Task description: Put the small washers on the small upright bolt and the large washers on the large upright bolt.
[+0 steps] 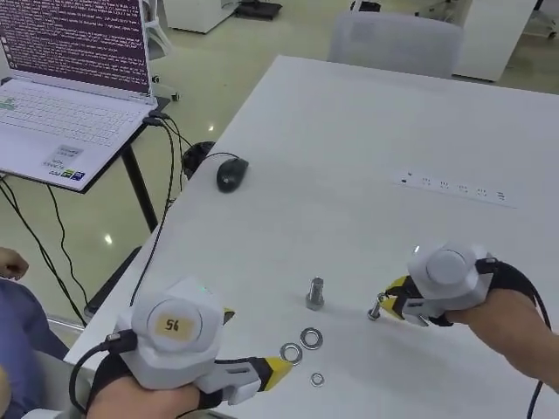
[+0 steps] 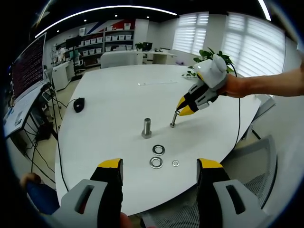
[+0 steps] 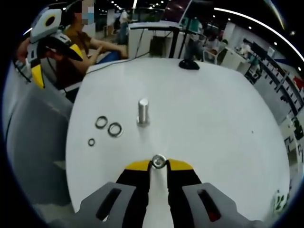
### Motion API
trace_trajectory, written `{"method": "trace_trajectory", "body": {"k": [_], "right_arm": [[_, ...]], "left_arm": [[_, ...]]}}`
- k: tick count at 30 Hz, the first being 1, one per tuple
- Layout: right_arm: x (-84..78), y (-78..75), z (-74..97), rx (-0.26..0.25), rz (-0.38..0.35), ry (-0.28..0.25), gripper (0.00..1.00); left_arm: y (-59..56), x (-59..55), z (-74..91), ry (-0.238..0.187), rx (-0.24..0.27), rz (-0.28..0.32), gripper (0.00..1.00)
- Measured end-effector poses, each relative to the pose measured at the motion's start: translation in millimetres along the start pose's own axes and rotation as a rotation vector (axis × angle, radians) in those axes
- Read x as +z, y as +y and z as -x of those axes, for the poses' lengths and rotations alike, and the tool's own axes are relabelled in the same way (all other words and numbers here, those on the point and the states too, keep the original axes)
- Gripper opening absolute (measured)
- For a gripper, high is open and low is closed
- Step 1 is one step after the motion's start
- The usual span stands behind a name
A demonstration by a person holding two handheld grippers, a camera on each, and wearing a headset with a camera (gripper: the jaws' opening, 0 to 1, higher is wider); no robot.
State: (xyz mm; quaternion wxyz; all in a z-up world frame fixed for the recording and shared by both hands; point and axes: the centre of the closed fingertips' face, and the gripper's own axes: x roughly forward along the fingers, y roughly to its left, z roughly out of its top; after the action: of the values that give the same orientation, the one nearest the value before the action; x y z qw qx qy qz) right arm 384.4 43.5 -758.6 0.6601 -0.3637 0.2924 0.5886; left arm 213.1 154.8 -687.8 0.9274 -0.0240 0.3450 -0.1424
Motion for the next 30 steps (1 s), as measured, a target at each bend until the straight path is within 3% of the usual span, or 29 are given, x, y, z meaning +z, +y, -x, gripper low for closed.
{"method": "trace_trajectory", "body": {"k": [30], "right_arm": [[-2.2,-3.8,-6.4,0.013,-0.007,0.015,0.14]], "left_arm": [[-0.5,-0.9,-2.3,0.005,-0.002,0.007,0.62]]}}
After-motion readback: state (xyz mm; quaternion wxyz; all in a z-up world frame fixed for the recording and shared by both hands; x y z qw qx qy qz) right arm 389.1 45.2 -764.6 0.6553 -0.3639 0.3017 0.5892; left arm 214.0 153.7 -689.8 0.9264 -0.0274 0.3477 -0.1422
